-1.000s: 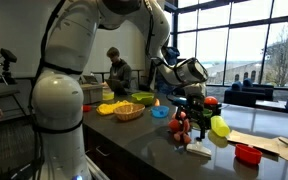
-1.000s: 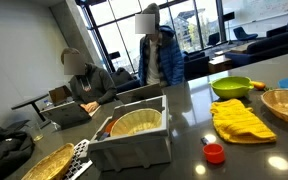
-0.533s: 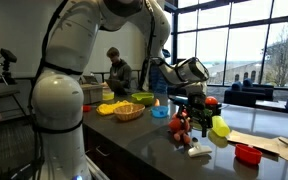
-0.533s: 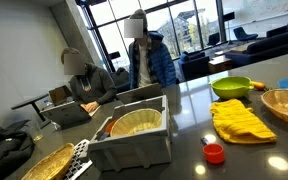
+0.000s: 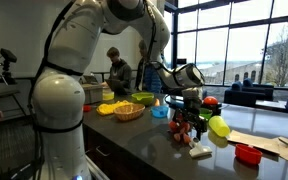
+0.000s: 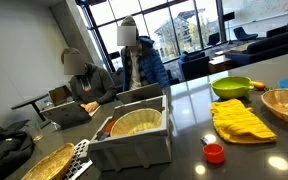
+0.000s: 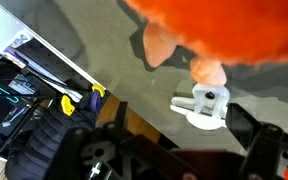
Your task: Move the white clip to the left
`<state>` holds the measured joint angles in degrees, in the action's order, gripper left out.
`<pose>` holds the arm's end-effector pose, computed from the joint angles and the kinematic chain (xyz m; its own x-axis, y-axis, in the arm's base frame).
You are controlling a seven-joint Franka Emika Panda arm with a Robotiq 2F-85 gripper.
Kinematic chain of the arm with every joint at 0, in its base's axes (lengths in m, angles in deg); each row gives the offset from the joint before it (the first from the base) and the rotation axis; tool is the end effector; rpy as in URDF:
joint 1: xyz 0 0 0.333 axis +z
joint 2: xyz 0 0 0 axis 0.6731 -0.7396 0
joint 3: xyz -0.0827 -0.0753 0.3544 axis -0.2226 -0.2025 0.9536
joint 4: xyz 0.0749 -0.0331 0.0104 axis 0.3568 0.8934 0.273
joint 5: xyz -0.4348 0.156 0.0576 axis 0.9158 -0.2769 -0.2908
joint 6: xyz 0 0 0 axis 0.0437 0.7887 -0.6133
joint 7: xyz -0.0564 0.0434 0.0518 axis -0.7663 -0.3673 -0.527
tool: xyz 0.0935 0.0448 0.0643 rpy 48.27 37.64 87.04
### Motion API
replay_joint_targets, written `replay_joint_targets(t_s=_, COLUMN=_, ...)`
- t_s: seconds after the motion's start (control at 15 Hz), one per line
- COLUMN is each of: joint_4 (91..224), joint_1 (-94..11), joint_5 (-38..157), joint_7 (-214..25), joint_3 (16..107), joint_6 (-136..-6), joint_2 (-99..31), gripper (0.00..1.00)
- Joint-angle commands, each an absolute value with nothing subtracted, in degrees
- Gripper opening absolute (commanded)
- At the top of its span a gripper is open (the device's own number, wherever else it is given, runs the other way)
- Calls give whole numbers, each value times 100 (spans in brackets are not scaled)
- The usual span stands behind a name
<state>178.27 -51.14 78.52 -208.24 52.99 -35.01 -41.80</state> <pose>0.5423 -0.2505 0.2184 -0.3881 -0.7019 0.5973 -0.6150 0.6799 0.3994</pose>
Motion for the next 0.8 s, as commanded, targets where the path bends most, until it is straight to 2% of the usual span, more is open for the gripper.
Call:
replay_joint_targets(t_s=0.0, joint_4=17739, joint_1=-5041, joint_5=7730, joint_7=-20793, joint_3=5216, joint_6=-3466, joint_2=-4333, gripper=100)
replay_joint_targets(t_s=0.73, joint_4=17411, joint_1=-5058, joint_5=7915, joint_7=-20805, joint_3=4996, joint_6=-3434, joint_2=-4655, gripper=100)
